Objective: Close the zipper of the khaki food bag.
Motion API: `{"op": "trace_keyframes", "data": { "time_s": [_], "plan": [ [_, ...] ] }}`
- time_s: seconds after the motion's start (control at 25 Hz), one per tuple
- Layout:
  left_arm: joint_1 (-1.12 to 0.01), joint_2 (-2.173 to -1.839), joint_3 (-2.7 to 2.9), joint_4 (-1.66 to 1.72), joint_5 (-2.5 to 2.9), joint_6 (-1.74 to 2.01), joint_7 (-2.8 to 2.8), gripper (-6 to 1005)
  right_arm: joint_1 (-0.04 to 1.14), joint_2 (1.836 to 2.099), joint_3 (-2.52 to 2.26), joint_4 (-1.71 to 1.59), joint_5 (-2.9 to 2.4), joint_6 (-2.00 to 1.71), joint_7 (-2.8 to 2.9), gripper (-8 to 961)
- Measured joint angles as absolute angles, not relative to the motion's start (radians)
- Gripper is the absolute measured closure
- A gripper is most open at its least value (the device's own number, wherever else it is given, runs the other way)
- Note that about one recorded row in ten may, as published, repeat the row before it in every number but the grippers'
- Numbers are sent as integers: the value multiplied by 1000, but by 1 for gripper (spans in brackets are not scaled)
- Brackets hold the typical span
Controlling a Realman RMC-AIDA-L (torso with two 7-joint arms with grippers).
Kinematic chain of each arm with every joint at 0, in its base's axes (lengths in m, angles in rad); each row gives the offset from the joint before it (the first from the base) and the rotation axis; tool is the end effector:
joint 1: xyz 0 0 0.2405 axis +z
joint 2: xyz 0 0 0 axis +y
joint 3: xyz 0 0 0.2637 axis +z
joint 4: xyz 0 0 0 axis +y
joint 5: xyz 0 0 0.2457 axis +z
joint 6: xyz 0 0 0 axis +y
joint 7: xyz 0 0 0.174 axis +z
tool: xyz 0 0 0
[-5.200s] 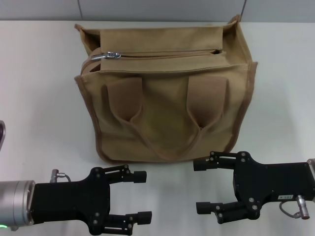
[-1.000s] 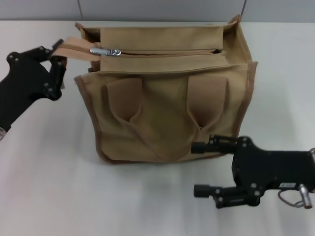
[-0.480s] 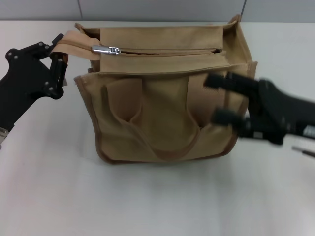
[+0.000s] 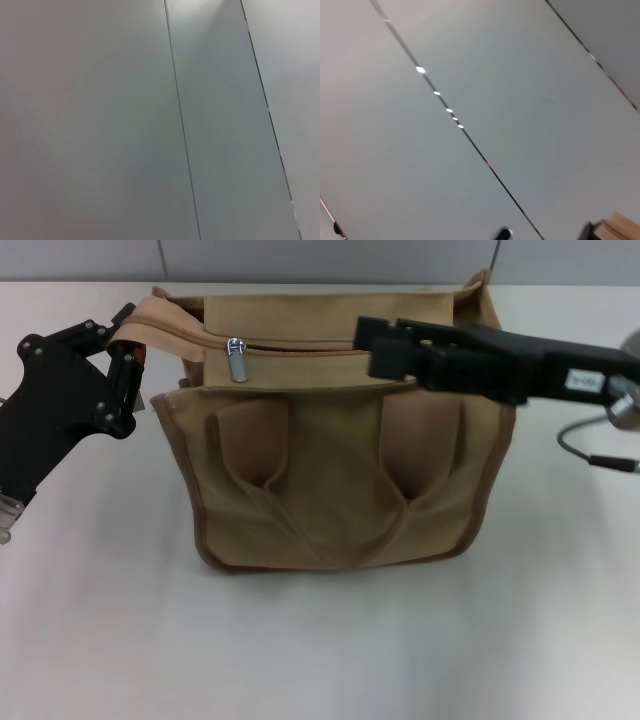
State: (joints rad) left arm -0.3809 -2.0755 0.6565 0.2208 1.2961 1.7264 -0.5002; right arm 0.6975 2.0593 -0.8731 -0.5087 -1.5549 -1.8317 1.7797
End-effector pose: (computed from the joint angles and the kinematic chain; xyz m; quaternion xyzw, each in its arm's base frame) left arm -0.2974 0.3217 -0.0089 -0.7891 -0.0408 -0.4533 0.4124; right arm 0.1545 0.3705 -0.0219 0.8514 -0.2815 -0.4257 0.1215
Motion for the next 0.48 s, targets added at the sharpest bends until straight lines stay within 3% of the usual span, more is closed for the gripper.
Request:
{"op": "trace_keyframes", "data": {
  "time_s": [0.48],
  "plan": [
    [-380,-2076,657,221,1296,1756,-500,976,824,2043,-873,-512,-1688,-1727,2104,138]
  ]
}}
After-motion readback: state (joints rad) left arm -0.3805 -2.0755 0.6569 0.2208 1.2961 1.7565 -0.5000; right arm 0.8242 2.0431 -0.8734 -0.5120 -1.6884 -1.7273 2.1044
